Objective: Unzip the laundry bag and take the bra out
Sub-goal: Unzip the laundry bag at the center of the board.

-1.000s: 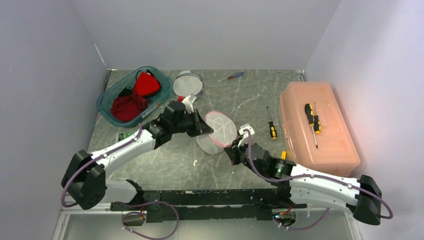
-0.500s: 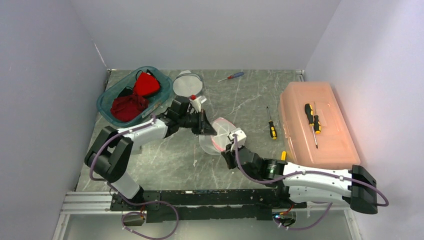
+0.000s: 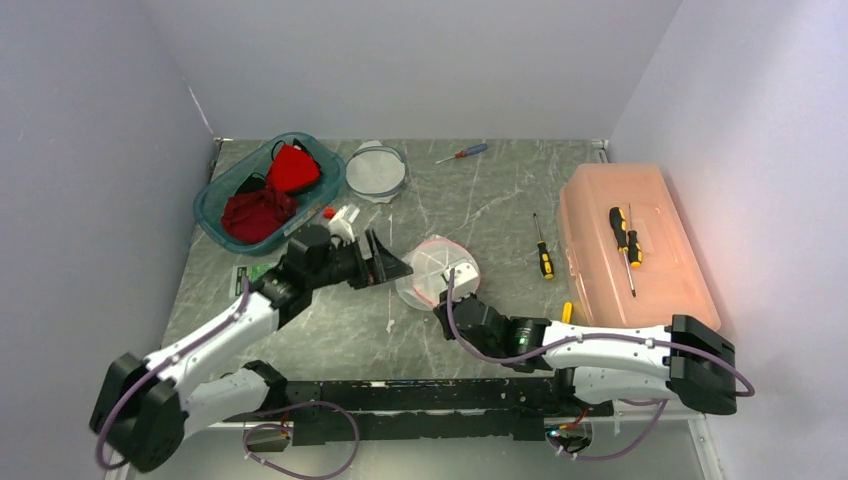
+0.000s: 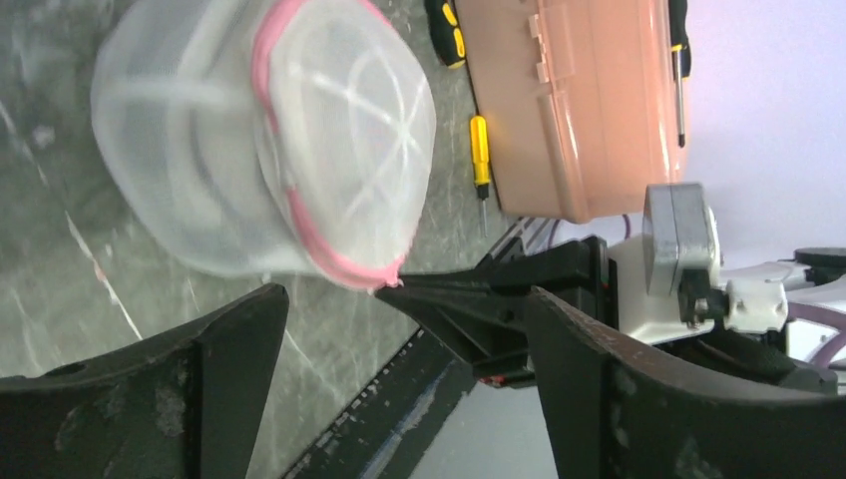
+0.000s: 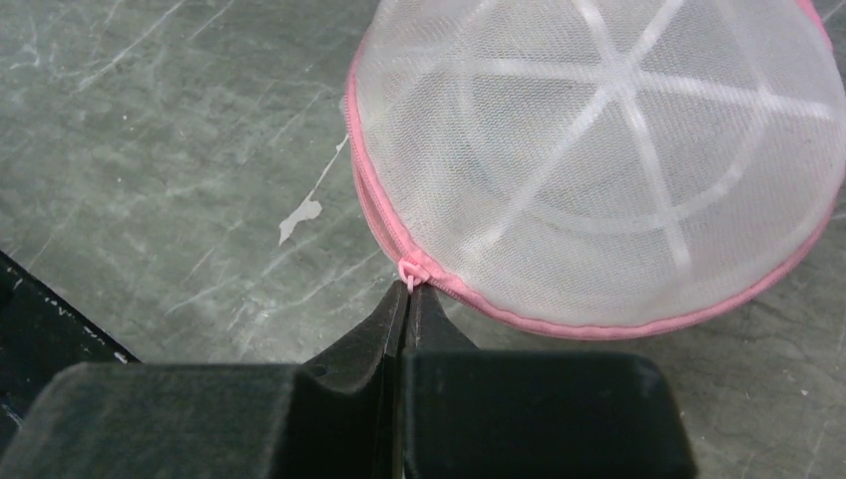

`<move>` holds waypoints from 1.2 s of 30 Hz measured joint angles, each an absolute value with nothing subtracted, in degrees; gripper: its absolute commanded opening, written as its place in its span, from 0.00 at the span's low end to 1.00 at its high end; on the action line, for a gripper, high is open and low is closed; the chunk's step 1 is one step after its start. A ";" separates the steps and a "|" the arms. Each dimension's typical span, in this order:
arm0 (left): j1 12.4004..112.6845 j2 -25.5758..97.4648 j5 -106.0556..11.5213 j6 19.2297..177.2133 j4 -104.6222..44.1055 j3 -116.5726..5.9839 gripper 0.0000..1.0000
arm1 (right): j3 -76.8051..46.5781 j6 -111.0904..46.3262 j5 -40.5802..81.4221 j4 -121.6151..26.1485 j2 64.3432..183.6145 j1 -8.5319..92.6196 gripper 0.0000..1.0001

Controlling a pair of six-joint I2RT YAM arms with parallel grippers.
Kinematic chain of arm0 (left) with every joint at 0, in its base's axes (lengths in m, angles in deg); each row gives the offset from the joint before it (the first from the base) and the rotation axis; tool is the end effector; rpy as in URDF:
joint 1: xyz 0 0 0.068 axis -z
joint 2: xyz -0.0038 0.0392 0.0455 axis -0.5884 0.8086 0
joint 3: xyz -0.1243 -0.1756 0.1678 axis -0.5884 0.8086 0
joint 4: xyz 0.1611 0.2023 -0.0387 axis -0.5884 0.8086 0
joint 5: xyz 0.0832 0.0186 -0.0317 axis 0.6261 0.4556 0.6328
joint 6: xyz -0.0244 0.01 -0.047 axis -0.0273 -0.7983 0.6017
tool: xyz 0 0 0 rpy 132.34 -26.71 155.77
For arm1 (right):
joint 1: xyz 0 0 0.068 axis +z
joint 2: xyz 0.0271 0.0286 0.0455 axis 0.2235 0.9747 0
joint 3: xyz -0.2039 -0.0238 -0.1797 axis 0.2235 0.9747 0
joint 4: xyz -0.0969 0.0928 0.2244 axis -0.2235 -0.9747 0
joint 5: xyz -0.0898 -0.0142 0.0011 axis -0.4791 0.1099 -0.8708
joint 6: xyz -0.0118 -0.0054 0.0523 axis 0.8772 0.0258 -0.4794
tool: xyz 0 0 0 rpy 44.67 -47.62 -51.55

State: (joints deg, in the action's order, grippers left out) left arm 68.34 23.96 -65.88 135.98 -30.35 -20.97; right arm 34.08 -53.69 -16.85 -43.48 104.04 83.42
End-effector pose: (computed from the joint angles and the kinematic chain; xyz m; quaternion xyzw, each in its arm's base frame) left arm 0.1993 -0.1450 0.2560 0.0058 0.8228 -0.4961 0.2773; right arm 0.0893 0.1997 0.2005 -0.1869 0.8302 0.2157 0.4790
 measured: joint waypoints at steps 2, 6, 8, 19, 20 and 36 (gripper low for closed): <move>69.58 18.60 -62.78 139.87 -30.31 -17.01 0.94 | 33.30 -53.66 -16.63 -43.06 105.35 83.42 0.00; 75.48 15.50 -56.90 147.31 -28.47 -13.19 0.94 | 31.44 -53.29 -15.38 -41.51 107.87 83.42 0.00; 77.76 16.72 -55.08 150.23 -28.32 -13.19 0.94 | 30.83 -52.64 -14.40 -40.35 108.68 83.42 0.00; 79.00 25.77 -51.13 158.69 -30.72 -14.22 0.67 | 29.82 -49.10 -10.62 -37.88 108.90 83.42 0.00; 79.00 26.36 -51.06 158.78 -30.72 -14.79 0.63 | 29.82 -49.05 -10.60 -37.90 108.90 83.42 0.00; 79.27 27.19 -47.83 157.56 -29.08 -18.28 0.03 | 30.30 -49.12 -10.92 -38.03 105.99 83.42 0.00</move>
State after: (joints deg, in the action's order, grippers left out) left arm 79.27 27.19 -47.83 157.56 -29.08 -18.28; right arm 30.30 -49.12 -10.92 -38.03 105.99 83.42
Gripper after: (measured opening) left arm 0.047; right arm 0.013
